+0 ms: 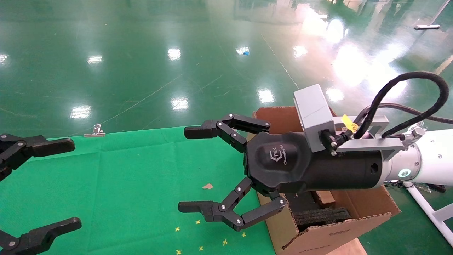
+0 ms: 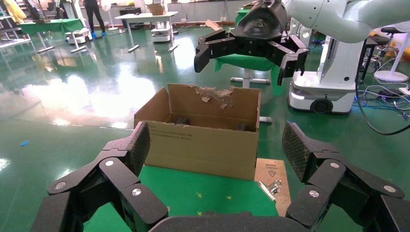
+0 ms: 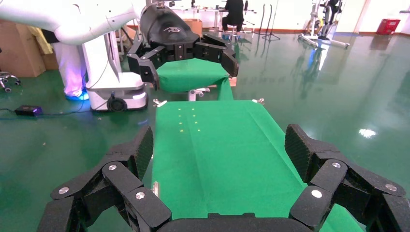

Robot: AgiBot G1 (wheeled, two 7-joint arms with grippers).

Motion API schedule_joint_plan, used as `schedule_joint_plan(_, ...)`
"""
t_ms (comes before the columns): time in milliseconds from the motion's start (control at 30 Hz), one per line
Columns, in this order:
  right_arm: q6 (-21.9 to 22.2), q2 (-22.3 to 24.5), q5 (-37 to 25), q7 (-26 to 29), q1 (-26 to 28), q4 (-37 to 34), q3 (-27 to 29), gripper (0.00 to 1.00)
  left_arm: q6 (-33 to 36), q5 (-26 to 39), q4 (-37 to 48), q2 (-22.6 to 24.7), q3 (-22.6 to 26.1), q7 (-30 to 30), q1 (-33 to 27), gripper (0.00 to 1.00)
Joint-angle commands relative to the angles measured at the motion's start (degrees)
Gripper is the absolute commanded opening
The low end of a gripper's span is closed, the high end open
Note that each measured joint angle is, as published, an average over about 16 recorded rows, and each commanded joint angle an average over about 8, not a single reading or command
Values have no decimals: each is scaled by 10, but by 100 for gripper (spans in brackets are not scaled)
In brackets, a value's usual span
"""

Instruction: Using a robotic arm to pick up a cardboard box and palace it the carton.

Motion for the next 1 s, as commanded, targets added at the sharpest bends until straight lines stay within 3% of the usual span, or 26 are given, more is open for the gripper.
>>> schedule_joint_plan(33, 0, 0, -1, 0, 1, -1, -1, 100, 0, 0, 0, 0, 0, 0, 0, 100)
schedule_joint_plan(1000, 1, -1, -2, 1, 4, -4, -5, 100, 0, 0, 0, 0, 0, 0, 0, 100)
